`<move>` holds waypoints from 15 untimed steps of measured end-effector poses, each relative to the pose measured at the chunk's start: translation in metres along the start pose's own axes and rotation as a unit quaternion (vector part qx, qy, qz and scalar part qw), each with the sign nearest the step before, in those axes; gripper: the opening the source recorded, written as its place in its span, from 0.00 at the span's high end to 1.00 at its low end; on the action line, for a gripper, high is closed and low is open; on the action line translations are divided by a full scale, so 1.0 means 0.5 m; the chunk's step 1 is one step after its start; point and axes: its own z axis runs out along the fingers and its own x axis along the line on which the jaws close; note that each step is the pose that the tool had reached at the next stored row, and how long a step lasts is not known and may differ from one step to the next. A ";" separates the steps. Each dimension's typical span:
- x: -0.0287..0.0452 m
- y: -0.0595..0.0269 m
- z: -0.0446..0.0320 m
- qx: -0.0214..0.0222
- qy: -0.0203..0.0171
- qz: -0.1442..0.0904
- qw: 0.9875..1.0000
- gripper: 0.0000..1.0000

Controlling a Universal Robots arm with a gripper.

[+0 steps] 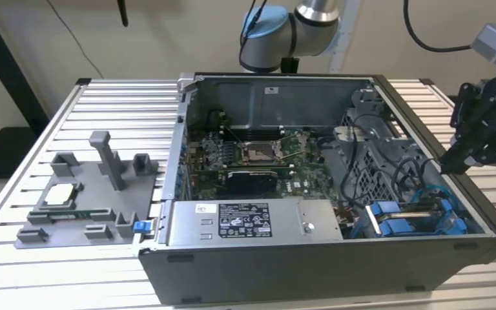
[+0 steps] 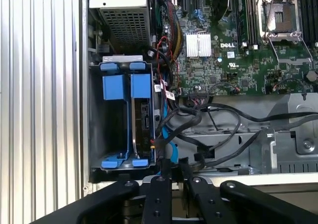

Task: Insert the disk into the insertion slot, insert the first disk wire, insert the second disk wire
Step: 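Insert the second disk wire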

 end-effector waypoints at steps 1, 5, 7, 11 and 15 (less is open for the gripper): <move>0.000 -0.001 0.000 0.000 0.000 0.000 1.000 0.00; 0.000 -0.007 -0.001 0.000 0.000 0.000 1.000 0.00; -0.001 -0.009 -0.001 0.000 0.000 -0.001 1.000 0.00; 0.003 -0.010 0.000 0.000 0.000 -0.001 1.000 0.00; 0.007 -0.010 0.000 0.000 0.000 -0.001 1.000 0.00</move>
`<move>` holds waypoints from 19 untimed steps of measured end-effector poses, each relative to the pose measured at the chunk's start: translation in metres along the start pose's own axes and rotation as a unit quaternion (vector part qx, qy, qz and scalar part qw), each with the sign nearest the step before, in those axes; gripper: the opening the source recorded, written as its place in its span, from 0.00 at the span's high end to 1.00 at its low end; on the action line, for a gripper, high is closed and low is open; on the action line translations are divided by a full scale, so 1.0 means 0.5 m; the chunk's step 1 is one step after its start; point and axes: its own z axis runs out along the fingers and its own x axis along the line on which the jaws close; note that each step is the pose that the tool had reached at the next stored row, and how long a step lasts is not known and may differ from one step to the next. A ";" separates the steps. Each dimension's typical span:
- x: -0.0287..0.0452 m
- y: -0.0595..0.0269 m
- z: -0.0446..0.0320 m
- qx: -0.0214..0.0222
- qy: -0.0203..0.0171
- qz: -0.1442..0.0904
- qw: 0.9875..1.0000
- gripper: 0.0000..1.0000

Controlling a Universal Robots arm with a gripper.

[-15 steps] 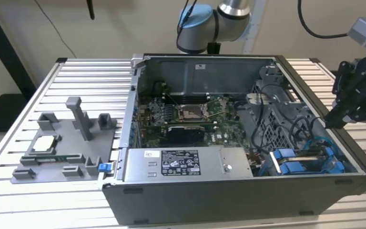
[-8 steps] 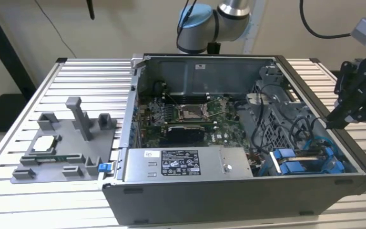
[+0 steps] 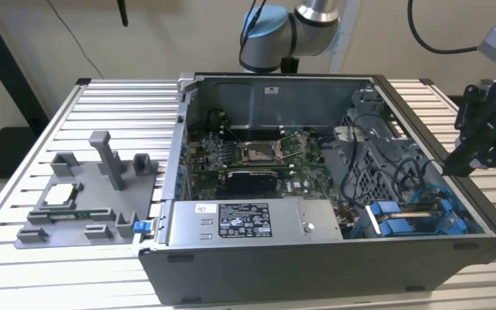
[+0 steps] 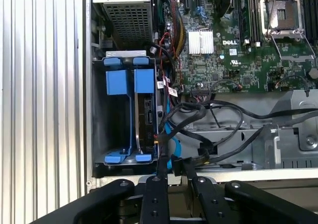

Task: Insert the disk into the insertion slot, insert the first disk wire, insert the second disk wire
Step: 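Insert the second disk wire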

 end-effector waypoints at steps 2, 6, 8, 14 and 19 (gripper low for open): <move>0.000 0.000 0.000 0.000 0.000 0.000 1.000 0.00; 0.000 0.000 0.001 0.000 -0.002 0.000 1.000 1.00; 0.000 0.000 0.001 0.000 -0.002 0.000 1.000 1.00; 0.000 0.000 0.001 0.000 -0.002 0.000 1.000 1.00; 0.001 0.000 0.001 -0.001 -0.002 0.000 1.000 1.00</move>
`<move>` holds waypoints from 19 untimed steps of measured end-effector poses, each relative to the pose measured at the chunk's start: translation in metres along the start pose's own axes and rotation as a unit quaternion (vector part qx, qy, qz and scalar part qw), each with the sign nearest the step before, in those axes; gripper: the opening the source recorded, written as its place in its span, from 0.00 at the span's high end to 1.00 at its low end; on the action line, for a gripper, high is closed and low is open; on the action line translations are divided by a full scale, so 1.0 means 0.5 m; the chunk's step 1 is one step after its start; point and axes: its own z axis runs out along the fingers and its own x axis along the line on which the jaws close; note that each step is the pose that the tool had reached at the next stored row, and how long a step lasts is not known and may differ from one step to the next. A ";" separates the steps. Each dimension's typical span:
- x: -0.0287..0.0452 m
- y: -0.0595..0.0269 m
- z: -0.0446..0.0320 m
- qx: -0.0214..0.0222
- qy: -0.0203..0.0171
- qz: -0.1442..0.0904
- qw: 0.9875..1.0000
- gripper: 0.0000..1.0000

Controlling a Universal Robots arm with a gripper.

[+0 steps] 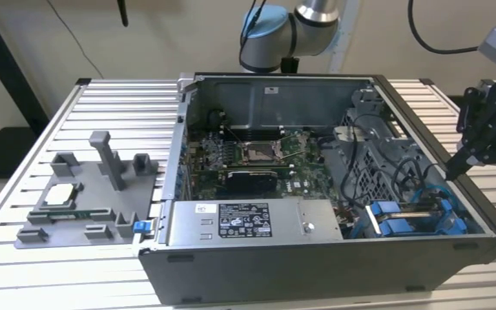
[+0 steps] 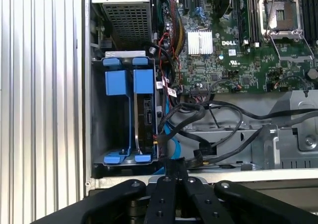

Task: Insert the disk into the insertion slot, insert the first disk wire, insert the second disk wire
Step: 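Insert the second disk wire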

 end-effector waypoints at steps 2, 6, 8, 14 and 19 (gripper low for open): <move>0.002 0.000 0.000 -0.001 0.000 0.000 1.000 1.00; 0.009 -0.001 -0.003 -0.004 0.000 0.000 1.000 1.00; 0.011 -0.001 -0.007 -0.009 0.001 0.000 1.000 1.00; 0.022 -0.003 -0.009 -0.013 0.001 0.001 1.000 1.00; 0.023 -0.004 -0.009 -0.013 0.001 0.000 1.000 1.00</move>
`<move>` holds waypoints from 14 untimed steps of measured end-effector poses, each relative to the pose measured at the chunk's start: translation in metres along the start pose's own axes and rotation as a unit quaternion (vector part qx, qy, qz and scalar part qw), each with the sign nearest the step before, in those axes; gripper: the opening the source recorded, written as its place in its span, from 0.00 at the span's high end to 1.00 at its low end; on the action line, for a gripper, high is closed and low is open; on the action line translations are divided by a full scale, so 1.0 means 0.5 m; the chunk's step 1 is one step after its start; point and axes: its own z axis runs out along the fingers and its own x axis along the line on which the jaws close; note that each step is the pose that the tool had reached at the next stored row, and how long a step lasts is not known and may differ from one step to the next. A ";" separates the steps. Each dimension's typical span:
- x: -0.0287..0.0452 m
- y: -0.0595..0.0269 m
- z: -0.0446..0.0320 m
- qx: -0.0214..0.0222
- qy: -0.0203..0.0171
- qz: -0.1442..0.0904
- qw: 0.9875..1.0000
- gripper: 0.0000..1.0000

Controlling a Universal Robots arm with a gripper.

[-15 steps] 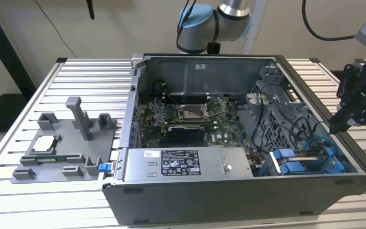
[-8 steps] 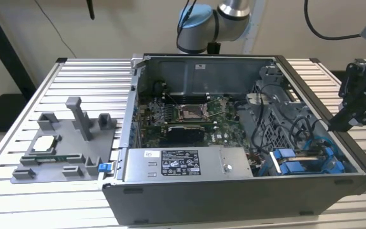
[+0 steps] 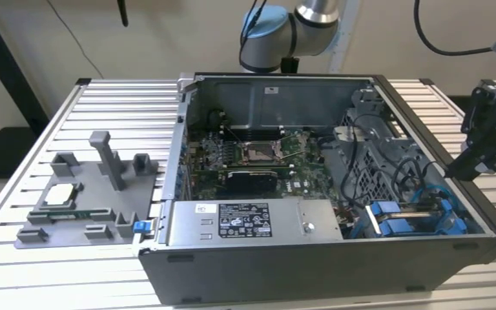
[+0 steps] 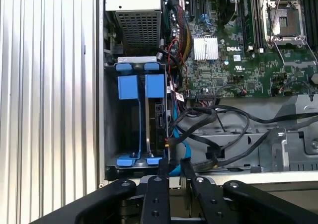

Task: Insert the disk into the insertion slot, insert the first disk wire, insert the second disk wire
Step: 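Insert the second disk wire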

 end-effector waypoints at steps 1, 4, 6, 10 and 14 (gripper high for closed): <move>0.000 0.000 0.000 0.000 0.000 0.000 1.000 1.00; -0.003 0.000 0.000 0.000 0.000 0.000 1.000 1.00; -0.009 0.001 0.001 0.000 0.000 0.000 1.000 1.00; -0.015 0.001 0.003 0.000 0.000 0.000 1.000 1.00; -0.018 0.001 0.004 0.000 0.000 0.000 1.000 0.00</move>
